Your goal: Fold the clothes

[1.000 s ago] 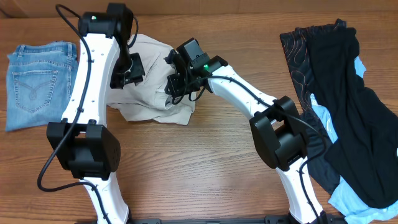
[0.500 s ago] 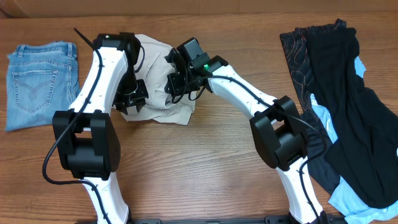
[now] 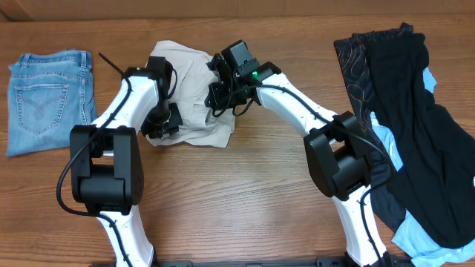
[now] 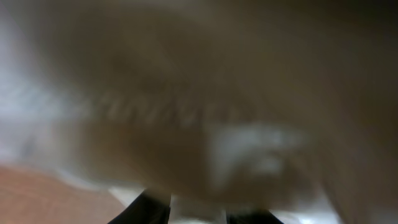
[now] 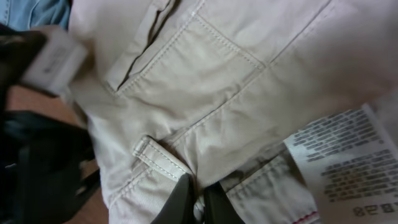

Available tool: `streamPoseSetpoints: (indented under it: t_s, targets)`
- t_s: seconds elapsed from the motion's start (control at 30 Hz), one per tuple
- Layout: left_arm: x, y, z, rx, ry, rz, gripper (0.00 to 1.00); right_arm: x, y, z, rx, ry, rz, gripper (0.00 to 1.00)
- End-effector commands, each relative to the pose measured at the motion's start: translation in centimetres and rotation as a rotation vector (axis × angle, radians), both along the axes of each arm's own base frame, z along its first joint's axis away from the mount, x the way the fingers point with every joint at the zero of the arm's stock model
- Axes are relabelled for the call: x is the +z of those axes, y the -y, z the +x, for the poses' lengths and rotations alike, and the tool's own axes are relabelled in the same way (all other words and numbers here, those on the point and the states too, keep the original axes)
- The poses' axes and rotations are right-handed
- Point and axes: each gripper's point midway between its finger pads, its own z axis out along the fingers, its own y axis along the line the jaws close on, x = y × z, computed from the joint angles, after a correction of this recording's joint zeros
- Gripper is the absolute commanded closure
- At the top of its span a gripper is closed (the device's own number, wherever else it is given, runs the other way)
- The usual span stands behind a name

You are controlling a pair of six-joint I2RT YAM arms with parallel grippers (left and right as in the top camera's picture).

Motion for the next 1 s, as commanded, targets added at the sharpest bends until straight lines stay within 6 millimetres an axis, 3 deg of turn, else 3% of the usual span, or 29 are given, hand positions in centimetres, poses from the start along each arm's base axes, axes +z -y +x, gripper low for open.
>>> streamPoseSetpoints:
  t_s: [0.0, 0.17, 0.3, 0.37, 0.43, 0.53, 0.73, 0.97]
  targets:
    - [-1.9, -0.3, 0.0, 0.032, 0.034, 0.011, 0.67, 0.9, -0.7, -1.2, 0.044, -0.064, 0.077, 0.96]
    - [-3.1, -0.3, 0.1, 0.063, 0.066, 0.008, 0.64, 2.7, -0.5, -3.7, 0.075, -0.189, 0.083, 0.96]
    - [-3.1, -0.6, 0.2, 0.062, 0.072, 0.022, 0.64, 4.4, 1.8, -5.4, 0.04, -0.259, -0.015, 0.96]
    - [-3.1, -0.6, 0.1, 0.063, 0.069, 0.022, 0.64, 4.4, 3.1, -5.8, 0.014, -0.268, -0.077, 0.96]
    - [-3.1, -0.7, 0.1, 0.066, 0.069, 0.022, 0.64, 3.1, 5.4, -6.5, -0.027, -0.291, -0.213, 0.96]
    - [-3.1, -0.8, 0.1, 0.067, 0.068, 0.022, 0.64, 1.8, 6.8, -7.0, -0.045, -0.304, -0.291, 0.96]
    - [-3.1, -0.7, -0.1, 0.067, 0.061, 0.019, 0.64, 0.4, 6.3, -9.1, -0.014, -0.358, -0.311, 0.96]
    - [-3.2, 0.0, -0.1, 0.068, 0.057, -0.024, 0.63, 0.4, 3.5, -11.5, 0.073, -0.332, -0.321, 0.96]
